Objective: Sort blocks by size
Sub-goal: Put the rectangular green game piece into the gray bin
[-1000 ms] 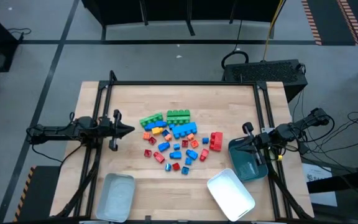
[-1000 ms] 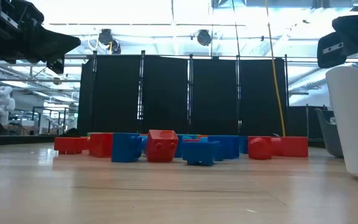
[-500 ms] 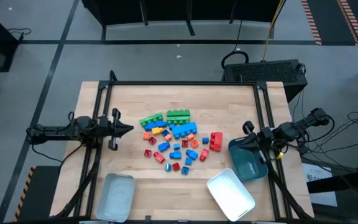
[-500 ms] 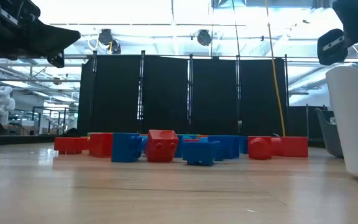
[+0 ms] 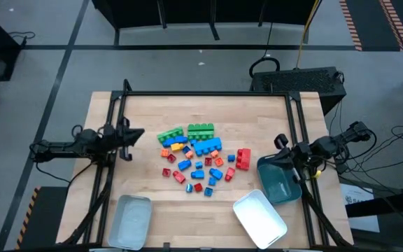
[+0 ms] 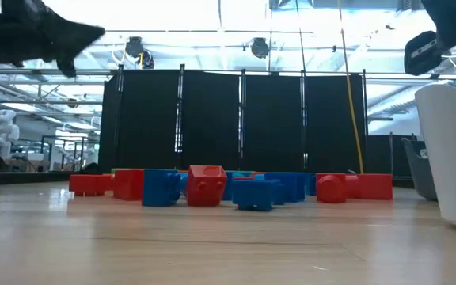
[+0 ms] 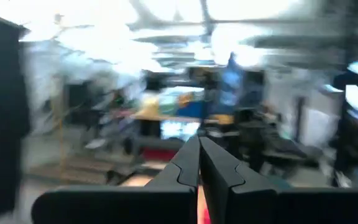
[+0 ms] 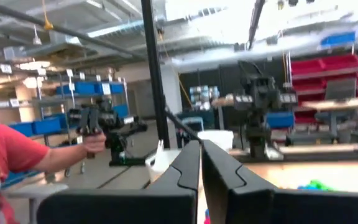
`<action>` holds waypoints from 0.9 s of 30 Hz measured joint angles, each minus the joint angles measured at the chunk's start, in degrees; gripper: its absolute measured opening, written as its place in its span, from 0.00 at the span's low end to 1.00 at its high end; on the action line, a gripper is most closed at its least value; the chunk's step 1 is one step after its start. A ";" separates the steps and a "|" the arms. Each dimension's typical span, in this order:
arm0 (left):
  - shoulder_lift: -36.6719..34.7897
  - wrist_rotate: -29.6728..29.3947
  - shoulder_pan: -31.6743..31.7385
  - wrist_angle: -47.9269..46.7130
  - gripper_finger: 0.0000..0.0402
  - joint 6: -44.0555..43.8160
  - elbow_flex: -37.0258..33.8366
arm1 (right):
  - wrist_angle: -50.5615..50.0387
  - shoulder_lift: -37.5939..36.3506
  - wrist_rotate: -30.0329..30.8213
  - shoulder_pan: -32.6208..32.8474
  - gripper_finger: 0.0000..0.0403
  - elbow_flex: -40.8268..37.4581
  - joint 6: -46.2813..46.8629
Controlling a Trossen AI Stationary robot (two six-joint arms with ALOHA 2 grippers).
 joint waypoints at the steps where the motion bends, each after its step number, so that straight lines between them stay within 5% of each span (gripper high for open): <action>1: 0.09 -1.53 0.05 -3.05 0.04 -1.29 1.27 | 0.79 0.00 -0.02 0.01 0.00 0.00 -0.42; 8: 6.68 -2.41 -0.02 -22.84 0.05 -1.98 12.13 | 0.87 0.44 10.10 0.01 0.03 0.02 -3.76; 13: 15.19 -1.41 -0.02 -30.44 0.16 1.25 19.25 | -1.80 0.91 19.20 -0.01 0.15 0.02 -4.01; 20: 28.18 -3.81 0.01 -31.85 0.39 5.63 25.06 | -1.97 0.95 23.99 0.01 0.30 1.74 -12.68; 24: 35.61 -7.55 1.54 -33.23 0.43 6.27 29.81 | -5.31 1.49 30.49 -0.01 0.32 8.34 -15.14; 27: 39.64 -7.53 2.60 -33.59 0.44 7.51 32.86 | -8.47 2.93 29.37 0.08 0.31 15.15 -17.88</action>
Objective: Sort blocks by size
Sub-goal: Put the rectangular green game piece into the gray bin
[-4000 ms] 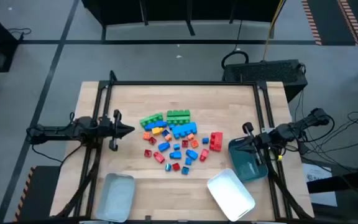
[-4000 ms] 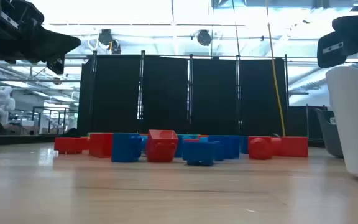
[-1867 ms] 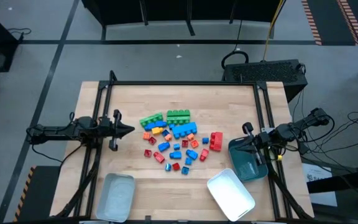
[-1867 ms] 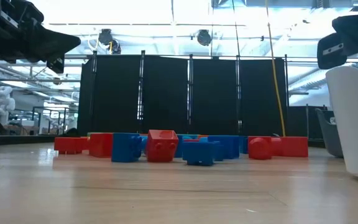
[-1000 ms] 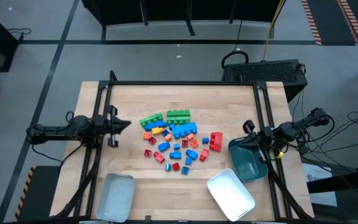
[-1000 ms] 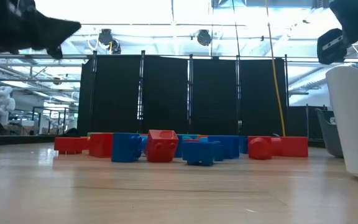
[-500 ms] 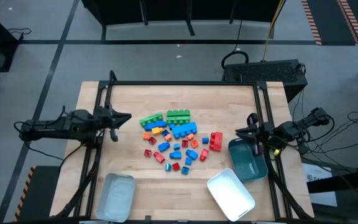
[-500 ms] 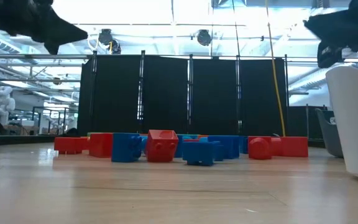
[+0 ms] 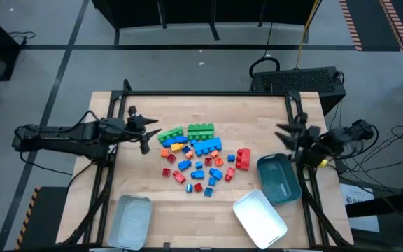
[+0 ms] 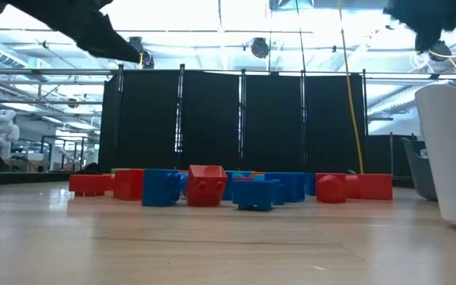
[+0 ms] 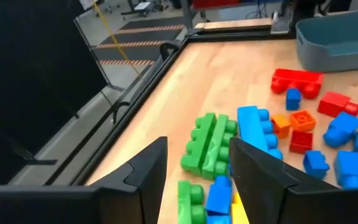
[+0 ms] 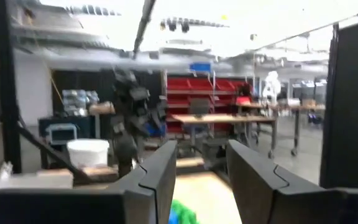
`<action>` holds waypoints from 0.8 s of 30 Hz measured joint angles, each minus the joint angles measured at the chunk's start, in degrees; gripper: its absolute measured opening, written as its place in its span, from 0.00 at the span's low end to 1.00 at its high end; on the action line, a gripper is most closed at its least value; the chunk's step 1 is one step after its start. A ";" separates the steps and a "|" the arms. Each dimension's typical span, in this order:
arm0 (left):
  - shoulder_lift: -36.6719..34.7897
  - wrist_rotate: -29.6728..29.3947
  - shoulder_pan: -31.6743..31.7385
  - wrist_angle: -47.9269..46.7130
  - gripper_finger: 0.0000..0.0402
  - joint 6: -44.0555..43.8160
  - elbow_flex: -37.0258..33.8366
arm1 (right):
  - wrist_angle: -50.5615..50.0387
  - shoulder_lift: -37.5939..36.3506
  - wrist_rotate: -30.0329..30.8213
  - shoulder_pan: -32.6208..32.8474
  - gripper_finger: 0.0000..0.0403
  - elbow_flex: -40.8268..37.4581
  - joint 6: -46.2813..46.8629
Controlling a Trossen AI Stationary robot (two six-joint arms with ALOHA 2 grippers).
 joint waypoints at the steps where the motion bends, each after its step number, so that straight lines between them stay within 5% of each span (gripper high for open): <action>1: 1.04 0.00 0.45 0.06 0.44 0.91 0.85 | -1.26 0.62 -0.99 0.08 0.31 2.52 -0.40; 10: 9.16 2.97 12.76 -21.35 0.44 -1.60 12.90 | -31.39 9.58 -0.99 0.07 0.30 22.44 11.85; 14: 14.48 3.78 20.29 -22.81 0.44 0.18 13.52 | -38.34 12.88 -0.81 0.03 0.29 23.01 18.87; 18: 22.35 12.40 27.79 -22.76 0.44 1.73 13.52 | -42.70 15.74 -0.96 0.03 0.29 23.01 24.99; 24: 32.79 15.46 31.62 -22.09 0.44 8.33 13.50 | -44.97 19.55 -1.24 0.03 0.29 22.99 28.45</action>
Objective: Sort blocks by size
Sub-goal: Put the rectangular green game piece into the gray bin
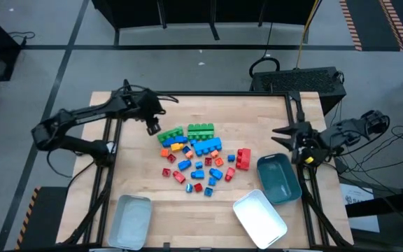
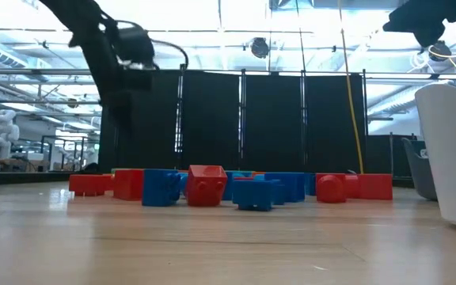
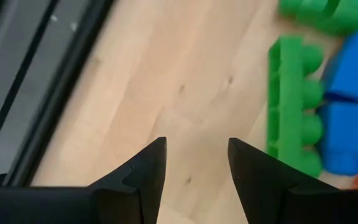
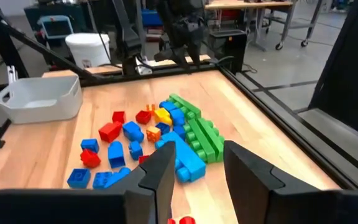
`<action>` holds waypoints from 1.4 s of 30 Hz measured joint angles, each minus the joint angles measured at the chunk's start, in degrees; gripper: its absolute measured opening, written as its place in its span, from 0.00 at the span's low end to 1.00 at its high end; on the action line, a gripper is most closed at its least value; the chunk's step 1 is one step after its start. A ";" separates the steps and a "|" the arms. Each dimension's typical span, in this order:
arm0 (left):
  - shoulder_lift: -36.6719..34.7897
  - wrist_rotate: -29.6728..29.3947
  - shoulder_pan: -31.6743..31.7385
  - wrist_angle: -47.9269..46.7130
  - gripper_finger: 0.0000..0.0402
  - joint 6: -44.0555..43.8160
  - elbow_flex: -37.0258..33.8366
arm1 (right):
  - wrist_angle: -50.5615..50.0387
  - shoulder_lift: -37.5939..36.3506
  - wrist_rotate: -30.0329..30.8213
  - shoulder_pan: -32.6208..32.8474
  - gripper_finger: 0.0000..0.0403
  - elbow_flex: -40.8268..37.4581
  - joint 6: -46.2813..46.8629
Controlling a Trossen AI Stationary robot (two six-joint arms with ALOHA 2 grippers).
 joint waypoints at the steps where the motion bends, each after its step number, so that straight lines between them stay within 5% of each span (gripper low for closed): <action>1: 1.20 0.18 0.00 0.08 0.44 0.20 0.00 | -0.02 0.48 0.00 0.00 0.29 0.00 0.02; 6: 5.19 6.22 -0.65 1.78 0.44 0.68 0.00 | -0.04 1.89 0.00 0.00 0.29 0.00 0.05; 17: 9.35 9.52 -5.63 6.58 0.44 -0.04 0.00 | -0.09 2.22 0.12 0.00 0.29 0.00 0.10; 27: 14.40 1.79 -9.87 7.72 0.44 1.77 -0.02 | -0.50 2.20 0.28 0.00 0.29 0.00 0.15; 42: 16.44 4.90 -9.85 10.29 0.44 1.73 0.00 | -0.46 2.20 0.26 0.01 0.29 0.00 0.16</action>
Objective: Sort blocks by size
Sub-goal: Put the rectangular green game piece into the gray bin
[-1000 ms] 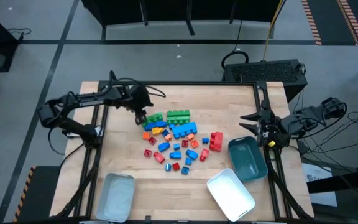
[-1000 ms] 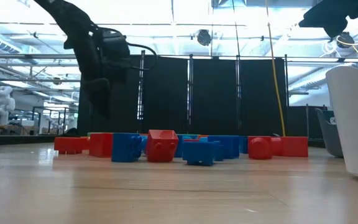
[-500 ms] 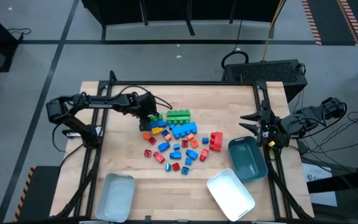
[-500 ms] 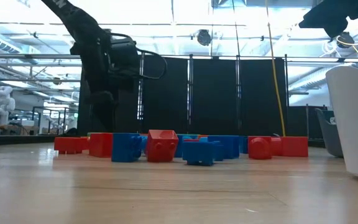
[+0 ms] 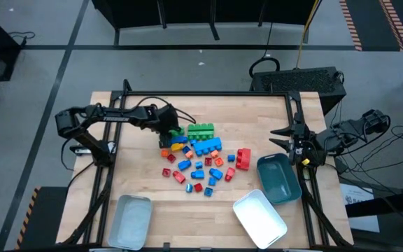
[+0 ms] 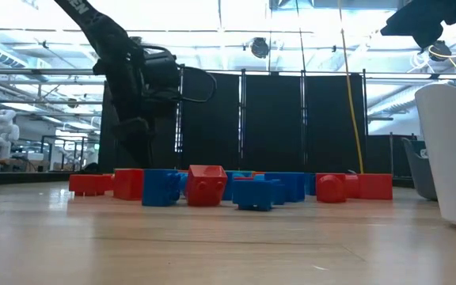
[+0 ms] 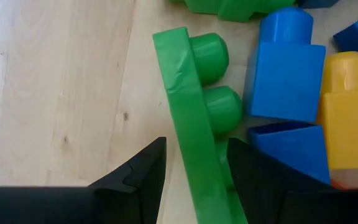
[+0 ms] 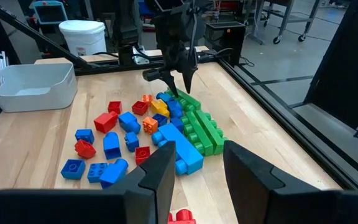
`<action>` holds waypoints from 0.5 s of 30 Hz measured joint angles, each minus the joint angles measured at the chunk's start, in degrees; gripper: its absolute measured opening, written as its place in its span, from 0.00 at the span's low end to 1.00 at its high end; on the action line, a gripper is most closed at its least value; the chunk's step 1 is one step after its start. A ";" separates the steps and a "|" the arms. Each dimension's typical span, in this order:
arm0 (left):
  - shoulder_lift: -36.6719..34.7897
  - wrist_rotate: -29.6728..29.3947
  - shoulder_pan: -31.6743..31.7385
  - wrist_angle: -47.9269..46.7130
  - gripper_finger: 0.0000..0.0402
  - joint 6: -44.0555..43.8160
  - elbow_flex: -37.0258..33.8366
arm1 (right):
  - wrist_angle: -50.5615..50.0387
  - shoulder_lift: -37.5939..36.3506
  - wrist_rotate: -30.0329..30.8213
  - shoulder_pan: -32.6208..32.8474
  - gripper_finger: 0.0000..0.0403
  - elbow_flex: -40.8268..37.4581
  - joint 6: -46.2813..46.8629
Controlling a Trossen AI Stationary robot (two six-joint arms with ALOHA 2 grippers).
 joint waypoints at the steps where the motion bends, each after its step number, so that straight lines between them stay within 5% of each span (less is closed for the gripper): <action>1: 0.26 0.54 0.00 0.02 0.44 0.00 0.00 | 0.00 0.00 0.00 0.00 0.29 0.00 -0.01; 15: 4.48 3.28 1.54 0.69 0.44 -0.29 0.24 | 0.00 -0.02 0.00 0.00 0.29 0.00 -0.01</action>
